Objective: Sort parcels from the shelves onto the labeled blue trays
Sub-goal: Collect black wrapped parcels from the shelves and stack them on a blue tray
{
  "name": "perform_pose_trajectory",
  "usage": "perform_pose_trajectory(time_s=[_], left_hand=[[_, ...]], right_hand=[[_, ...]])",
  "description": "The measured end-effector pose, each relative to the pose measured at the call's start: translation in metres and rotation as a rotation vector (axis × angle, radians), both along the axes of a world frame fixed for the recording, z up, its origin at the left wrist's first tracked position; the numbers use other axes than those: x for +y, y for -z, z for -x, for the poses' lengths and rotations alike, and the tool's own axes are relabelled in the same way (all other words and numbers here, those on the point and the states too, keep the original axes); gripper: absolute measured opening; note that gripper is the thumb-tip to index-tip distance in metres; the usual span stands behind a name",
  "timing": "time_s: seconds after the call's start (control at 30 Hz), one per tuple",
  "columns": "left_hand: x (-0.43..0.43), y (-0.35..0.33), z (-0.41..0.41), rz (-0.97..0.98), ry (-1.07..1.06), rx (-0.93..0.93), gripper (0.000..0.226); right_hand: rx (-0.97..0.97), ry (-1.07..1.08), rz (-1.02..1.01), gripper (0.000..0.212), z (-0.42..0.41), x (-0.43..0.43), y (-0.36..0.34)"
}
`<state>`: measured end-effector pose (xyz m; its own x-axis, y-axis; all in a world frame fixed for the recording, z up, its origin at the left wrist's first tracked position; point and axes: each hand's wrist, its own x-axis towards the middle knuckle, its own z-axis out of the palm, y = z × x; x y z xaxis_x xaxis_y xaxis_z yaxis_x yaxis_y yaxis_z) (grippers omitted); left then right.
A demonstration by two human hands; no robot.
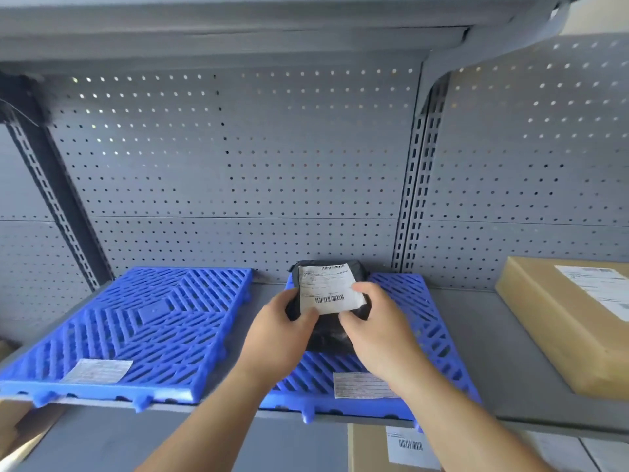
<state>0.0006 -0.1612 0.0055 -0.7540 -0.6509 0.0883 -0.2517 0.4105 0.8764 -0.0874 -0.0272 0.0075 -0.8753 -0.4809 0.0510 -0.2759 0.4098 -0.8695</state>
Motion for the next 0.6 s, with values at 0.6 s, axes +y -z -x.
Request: perform_pose_trajectory(time_s=[0.6], left_hand=[[-0.047,0.005,-0.007,0.087,0.124,-0.077,0.053]], right_hand=[[0.154,0.180,-0.105,0.056,-0.019,-0.023,-0.005]])
